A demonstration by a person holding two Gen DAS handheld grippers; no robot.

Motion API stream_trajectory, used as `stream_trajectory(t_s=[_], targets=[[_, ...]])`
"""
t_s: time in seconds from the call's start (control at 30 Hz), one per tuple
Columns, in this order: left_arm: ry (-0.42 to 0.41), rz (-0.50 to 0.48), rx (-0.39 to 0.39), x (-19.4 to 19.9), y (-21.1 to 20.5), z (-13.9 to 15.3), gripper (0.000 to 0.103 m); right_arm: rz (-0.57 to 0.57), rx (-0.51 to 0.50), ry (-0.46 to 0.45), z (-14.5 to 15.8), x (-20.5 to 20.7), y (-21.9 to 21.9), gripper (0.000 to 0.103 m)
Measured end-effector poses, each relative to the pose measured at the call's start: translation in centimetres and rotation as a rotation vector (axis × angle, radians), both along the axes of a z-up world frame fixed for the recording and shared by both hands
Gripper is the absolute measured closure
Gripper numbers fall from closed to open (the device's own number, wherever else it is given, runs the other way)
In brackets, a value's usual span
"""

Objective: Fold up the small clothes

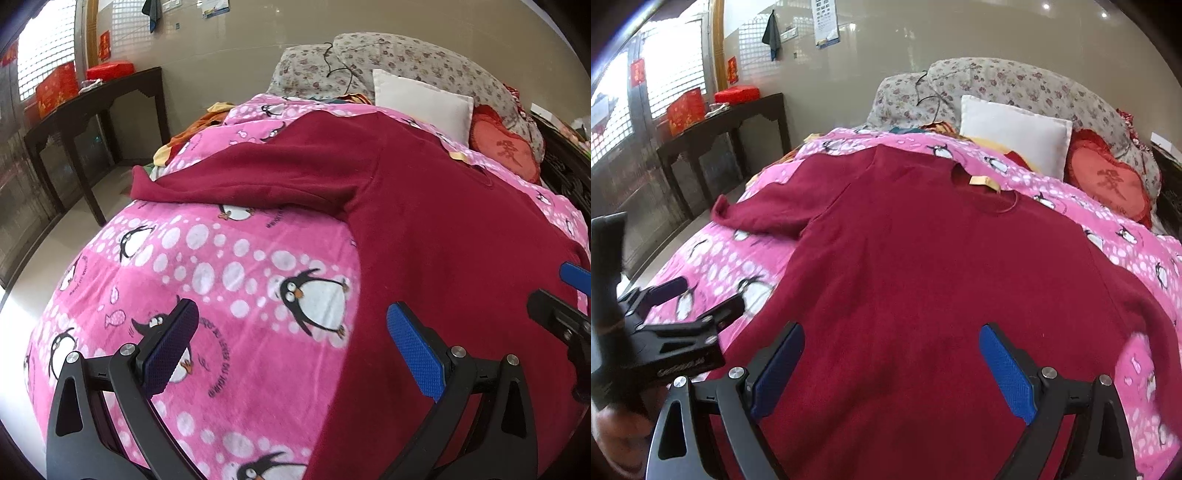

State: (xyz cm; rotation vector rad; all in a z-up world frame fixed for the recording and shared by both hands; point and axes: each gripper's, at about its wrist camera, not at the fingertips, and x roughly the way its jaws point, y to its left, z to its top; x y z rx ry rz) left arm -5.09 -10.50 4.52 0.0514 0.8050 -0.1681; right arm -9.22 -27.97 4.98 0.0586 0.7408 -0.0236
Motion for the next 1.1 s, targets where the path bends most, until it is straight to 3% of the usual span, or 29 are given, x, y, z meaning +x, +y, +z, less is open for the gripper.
stream_trajectory(t_s=[0.23, 0.37, 0.47, 0.53, 0.63, 0.7, 0.77, 0.87, 0.93, 0.97, 1.0, 1.1], targets=[[0.008, 0.024, 0.001, 1.9, 1.8, 0.3, 0.001, -0.069, 0.045, 0.021, -2.5, 2.2, -1.4, 0.008], [0.031, 0.062, -0.062, 4.5, 4.6, 1.1, 0.001, -0.07, 0.094, 0.034, -3.8, 2.7, -1.8, 0.008], [0.088, 0.128, -0.16, 7.6, 8.3, 1.3, 0.001, -0.053, 0.103, 0.044, -4.3, 2.9, -1.6, 0.008], [0.137, 0.202, -0.262, 9.9, 11.4, 1.0, 0.001, -0.042, 0.087, 0.045, -4.4, 3.0, -1.2, 0.008], [0.192, 0.385, -0.489, 13.1, 16.6, -0.4, 0.001, -0.035, 0.09, 0.042, -4.7, 3.2, -1.1, 0.008], [0.238, 0.471, -0.568, 14.9, 18.4, -1.5, 0.001, -0.035, 0.109, 0.045, -4.9, 3.4, -1.3, 0.008], [0.262, 0.508, -0.595, 16.9, 19.3, -2.4, 0.001, -0.039, 0.124, 0.05, -5.1, 3.5, -1.7, 0.008], [0.229, 0.518, -0.559, 18.8, 18.9, -2.4, 0.002, -0.044, 0.142, 0.056, -5.3, 3.7, -2.2, 0.008], [0.215, 0.487, -0.538, 19.7, 18.3, -2.5, 0.031, -0.052, 0.154, 0.057, -5.4, 3.8, -2.5, 0.008], [0.227, 0.454, -0.526, 20.2, 17.8, -2.6, 0.069, -0.055, 0.16, 0.057, -5.5, 3.9, -2.7, 0.008], [0.252, 0.414, -0.507, 20.6, 17.1, -2.5, 0.086, -0.057, 0.166, 0.055, -5.4, 3.9, -2.8, 0.008], [0.185, 0.344, -0.507, 19.8, 15.3, -0.3, 0.087, -0.068, 0.179, 0.033, -4.8, 3.7, -3.5, 0.008]])
